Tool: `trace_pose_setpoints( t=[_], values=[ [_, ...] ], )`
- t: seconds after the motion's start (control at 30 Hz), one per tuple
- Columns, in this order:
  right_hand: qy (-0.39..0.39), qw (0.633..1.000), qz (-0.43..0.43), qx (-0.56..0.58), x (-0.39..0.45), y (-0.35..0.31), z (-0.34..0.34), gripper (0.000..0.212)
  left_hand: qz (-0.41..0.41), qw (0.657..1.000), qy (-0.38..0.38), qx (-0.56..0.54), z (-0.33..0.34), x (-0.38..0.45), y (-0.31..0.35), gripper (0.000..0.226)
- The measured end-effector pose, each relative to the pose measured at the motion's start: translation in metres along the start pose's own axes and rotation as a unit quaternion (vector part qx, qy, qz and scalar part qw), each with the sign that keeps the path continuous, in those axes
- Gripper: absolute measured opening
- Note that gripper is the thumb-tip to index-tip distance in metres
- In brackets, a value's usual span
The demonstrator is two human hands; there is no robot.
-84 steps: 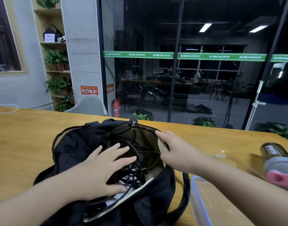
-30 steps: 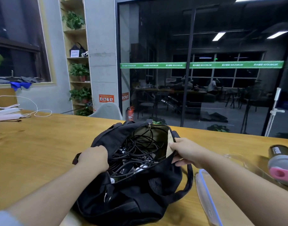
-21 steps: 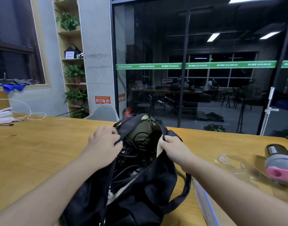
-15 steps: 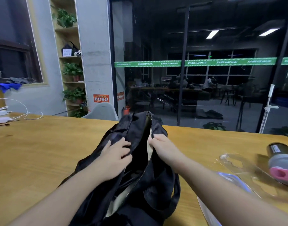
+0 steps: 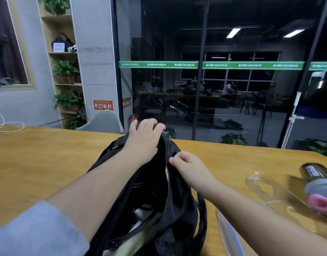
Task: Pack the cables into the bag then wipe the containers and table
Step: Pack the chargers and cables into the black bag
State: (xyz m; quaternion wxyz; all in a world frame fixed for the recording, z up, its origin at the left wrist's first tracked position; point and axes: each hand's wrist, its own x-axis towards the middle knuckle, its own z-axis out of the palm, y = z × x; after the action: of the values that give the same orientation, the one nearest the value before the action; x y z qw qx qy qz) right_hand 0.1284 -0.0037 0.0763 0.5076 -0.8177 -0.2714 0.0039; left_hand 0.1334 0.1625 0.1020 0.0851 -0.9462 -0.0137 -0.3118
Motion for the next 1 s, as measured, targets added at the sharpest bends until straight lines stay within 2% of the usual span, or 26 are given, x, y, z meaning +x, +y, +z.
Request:
trace_pose_setpoints(
  t=[0.1,0.23,0.4,0.5,0.57,0.6,0.7,0.77,0.9,1.0],
  values=[
    [0.048,0.997,0.025,0.049,0.013,0.004,-0.003,0.017,0.011,0.992,0.000,0.125,0.018,0.015,-0.006,0.062],
    [0.035,0.995,0.058,0.068,0.026,0.006,-0.005,0.016,0.012,0.982,-0.014,0.187,0.026,0.028,-0.006,0.038],
    [0.006,0.998,0.052,0.030,0.031,0.010,-0.002,0.014,-0.044,0.988,-0.109,0.098,0.034,0.027,-0.001,0.022],
    [0.032,0.998,0.052,-0.013,0.039,0.015,-0.003,0.019,-0.029,0.981,-0.189,-0.018,0.036,0.020,-0.006,0.012],
    [0.060,0.997,0.035,-0.038,0.045,0.018,-0.003,0.020,0.001,0.963,-0.261,-0.066,0.033,0.012,-0.007,0.021],
    [0.068,0.997,0.028,-0.040,0.046,0.018,-0.002,0.018,0.022,0.960,-0.272,-0.058,0.031,0.006,-0.007,0.023],
    [0.053,0.998,0.010,-0.011,0.048,0.017,0.005,0.009,0.057,0.970,-0.237,-0.003,0.024,-0.015,-0.002,0.018],
    [0.019,0.999,0.008,-0.028,0.046,0.011,0.013,0.018,0.044,0.981,-0.191,-0.003,0.019,-0.024,-0.001,0.021],
    [-0.059,0.996,-0.010,-0.069,0.043,0.009,0.030,0.031,0.012,0.994,-0.069,-0.083,0.008,-0.036,-0.006,0.025],
    [-0.090,0.994,0.001,-0.058,0.042,0.007,0.037,0.029,-0.027,0.984,0.017,-0.178,0.003,-0.049,-0.005,0.018]
  ],
)
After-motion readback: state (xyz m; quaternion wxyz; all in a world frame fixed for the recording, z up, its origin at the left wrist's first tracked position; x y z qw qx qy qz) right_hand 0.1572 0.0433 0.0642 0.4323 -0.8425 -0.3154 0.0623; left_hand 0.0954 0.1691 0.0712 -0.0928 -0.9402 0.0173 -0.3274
